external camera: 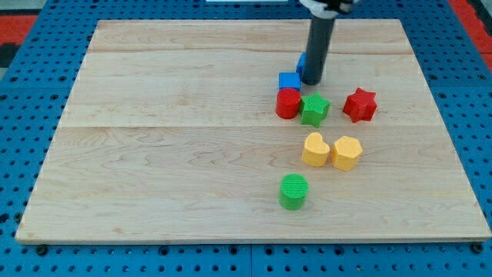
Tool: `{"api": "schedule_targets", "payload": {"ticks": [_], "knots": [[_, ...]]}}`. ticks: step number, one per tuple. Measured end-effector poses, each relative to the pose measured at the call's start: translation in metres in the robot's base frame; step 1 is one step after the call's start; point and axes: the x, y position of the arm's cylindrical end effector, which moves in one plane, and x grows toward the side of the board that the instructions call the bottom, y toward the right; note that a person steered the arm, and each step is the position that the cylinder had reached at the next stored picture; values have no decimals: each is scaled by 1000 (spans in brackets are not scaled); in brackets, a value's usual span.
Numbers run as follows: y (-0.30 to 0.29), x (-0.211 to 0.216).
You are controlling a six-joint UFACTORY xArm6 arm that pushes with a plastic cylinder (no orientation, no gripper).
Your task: Push the red star closer to blue triagle
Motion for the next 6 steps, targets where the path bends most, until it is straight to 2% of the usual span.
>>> {"api": "schedule_targets", "payload": {"ticks": [1,2,3,4,5,6], "knots": [[9,18],[-42,-30],[24,-66],[-7,-68],[-45,-48],[-3,-31]]}}
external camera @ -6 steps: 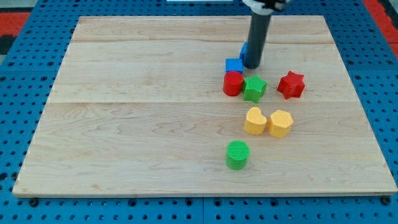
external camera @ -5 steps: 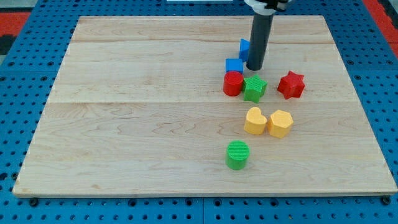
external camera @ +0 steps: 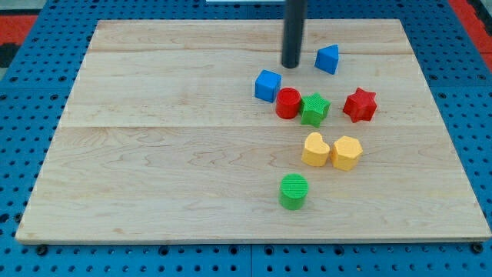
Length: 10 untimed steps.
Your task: Push the red star closer to blue triagle
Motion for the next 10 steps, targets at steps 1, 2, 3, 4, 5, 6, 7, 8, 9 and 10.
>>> {"api": "schedule_targets", "payload": {"ticks": [1,2,3,4,5,6,7,8,9,10], "knots": [[74,-60],[67,-72],[47,-26],[47,-5],[102,-5],[101,-44],[107,-46],[122,65],[120,171],[62,135]]}}
